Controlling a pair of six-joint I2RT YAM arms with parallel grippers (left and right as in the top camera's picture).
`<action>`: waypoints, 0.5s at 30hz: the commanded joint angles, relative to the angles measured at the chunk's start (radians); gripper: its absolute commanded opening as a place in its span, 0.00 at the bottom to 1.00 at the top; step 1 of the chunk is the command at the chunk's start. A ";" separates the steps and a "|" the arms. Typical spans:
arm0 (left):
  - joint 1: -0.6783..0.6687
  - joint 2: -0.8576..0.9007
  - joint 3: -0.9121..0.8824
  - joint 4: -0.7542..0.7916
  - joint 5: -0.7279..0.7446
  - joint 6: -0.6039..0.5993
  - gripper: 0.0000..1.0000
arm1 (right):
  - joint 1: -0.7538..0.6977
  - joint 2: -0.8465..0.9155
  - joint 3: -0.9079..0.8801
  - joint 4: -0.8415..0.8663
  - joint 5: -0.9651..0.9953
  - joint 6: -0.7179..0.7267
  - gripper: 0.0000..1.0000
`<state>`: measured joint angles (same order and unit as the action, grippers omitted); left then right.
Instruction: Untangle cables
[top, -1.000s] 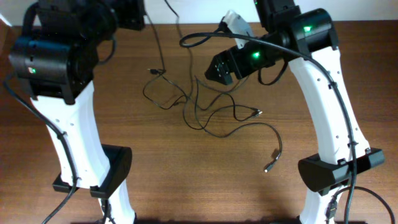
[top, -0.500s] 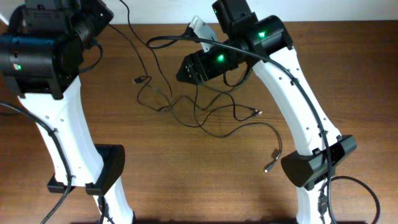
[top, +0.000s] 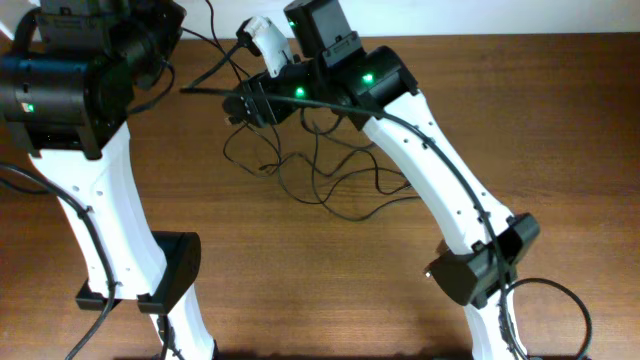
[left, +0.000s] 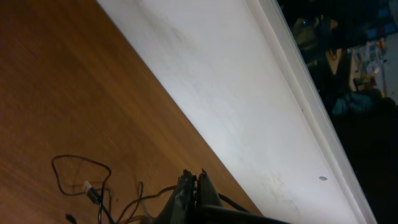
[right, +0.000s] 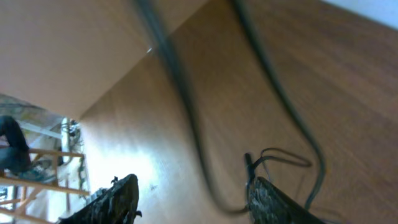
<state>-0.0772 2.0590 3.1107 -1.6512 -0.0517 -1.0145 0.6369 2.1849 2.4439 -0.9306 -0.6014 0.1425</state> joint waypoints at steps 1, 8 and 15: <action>0.002 0.002 -0.002 -0.008 0.011 -0.010 0.00 | 0.005 0.048 0.000 0.070 0.030 0.043 0.55; 0.002 0.002 -0.002 -0.026 -0.105 0.047 0.00 | -0.045 0.038 0.003 -0.062 0.192 0.023 0.04; 0.002 0.002 -0.061 -0.037 -0.359 0.126 0.00 | -0.166 -0.106 0.014 -0.216 0.538 -0.007 0.04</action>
<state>-0.0978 2.0720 3.0684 -1.6932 -0.2096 -0.9562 0.5426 2.1403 2.4508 -1.0977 -0.3099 0.1394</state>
